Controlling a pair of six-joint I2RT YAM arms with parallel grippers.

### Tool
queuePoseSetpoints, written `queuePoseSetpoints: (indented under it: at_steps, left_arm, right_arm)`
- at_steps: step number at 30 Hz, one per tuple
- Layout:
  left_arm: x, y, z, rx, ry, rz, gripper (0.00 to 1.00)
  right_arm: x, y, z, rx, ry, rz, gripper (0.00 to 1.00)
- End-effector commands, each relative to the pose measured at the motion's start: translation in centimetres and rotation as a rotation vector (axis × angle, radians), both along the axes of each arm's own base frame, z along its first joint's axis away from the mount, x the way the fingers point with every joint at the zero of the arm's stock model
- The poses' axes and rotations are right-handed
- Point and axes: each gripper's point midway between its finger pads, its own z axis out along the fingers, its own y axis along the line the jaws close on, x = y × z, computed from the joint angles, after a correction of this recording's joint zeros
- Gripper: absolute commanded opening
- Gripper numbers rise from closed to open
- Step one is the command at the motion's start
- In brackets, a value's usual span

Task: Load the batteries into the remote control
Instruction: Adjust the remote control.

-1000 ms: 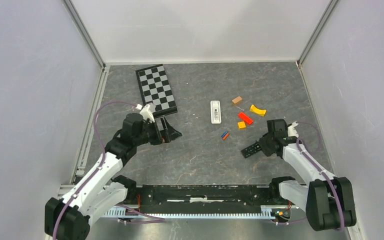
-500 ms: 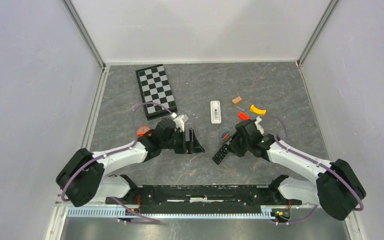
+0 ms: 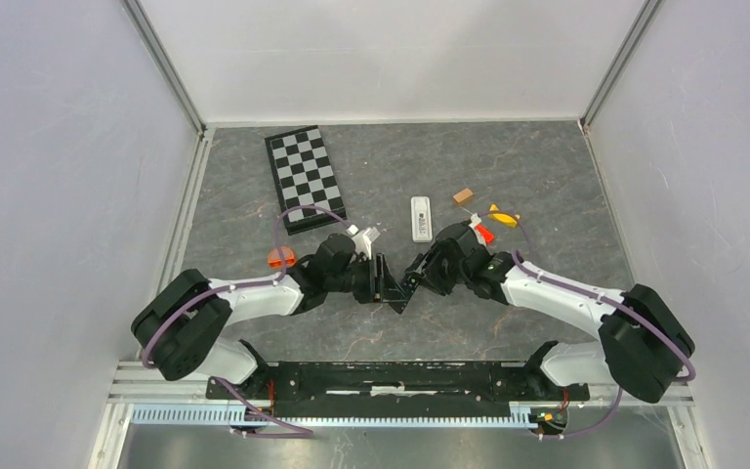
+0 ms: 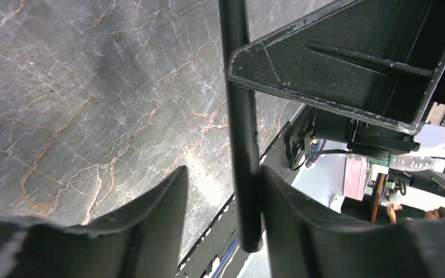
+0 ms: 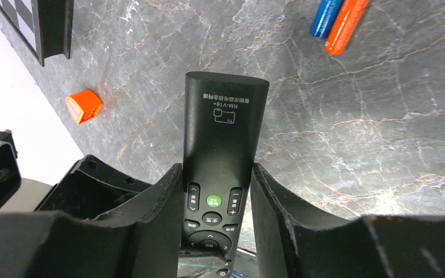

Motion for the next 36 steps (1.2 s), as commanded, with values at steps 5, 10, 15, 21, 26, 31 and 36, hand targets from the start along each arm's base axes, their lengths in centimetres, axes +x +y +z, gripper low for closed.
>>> queuePoseSetpoints:
  at_steps: [5, 10, 15, 21, 26, 31, 36]
  left_arm:
    - [0.3, -1.9, 2.4, -0.095, -0.029, -0.051, 0.05]
    - [0.4, -1.5, 3.4, -0.093, -0.128, -0.084, 0.02]
    - [1.6, -0.5, 5.2, -0.041, -0.318, -0.092, 0.02]
    - [5.4, 1.5, 9.5, 0.079, -0.704, -0.037, 0.02]
    - [8.9, 2.7, 13.0, 0.231, -1.099, -0.062, 0.02]
    - [11.8, 4.2, 16.1, 0.4, -1.521, -0.039, 0.02]
    - [12.7, 5.1, 20.2, 0.6, -1.987, -0.062, 0.02]
  right_arm:
    - [2.2, 2.4, 3.2, 0.037, -0.137, 0.081, 0.37]
    - [4.8, -0.2, 5.0, -0.23, -0.283, 0.142, 0.85]
    - [6.6, -1.0, 9.1, -0.285, -0.479, 0.308, 0.93]
    - [6.8, -1.8, 12.8, -0.195, -0.553, 0.378, 0.94]
    - [6.0, 1.2, 18.9, 0.041, -0.749, 0.446, 0.91]
    - [6.3, 1.1, 21.8, 0.079, -0.725, 0.405, 0.92]
    - [6.3, 1.3, 22.2, 0.228, -0.631, 0.31, 0.84]
